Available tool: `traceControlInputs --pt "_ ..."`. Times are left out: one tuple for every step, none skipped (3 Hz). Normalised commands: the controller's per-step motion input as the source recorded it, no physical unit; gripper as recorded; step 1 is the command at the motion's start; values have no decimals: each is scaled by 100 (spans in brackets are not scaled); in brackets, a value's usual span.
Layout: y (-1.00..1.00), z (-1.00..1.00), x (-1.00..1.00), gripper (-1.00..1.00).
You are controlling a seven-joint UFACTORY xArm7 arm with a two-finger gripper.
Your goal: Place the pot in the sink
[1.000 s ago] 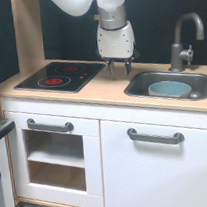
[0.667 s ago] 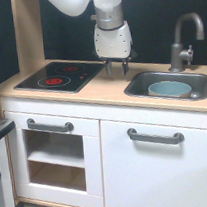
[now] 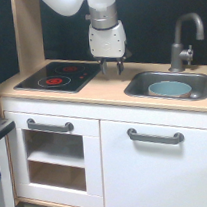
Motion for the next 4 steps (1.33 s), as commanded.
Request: traceControlInputs --pt "-15 41 -36 100" --pt "-21 55 -47 100" --pt "-21 63 -46 100" --pt "-27 68 -52 100"
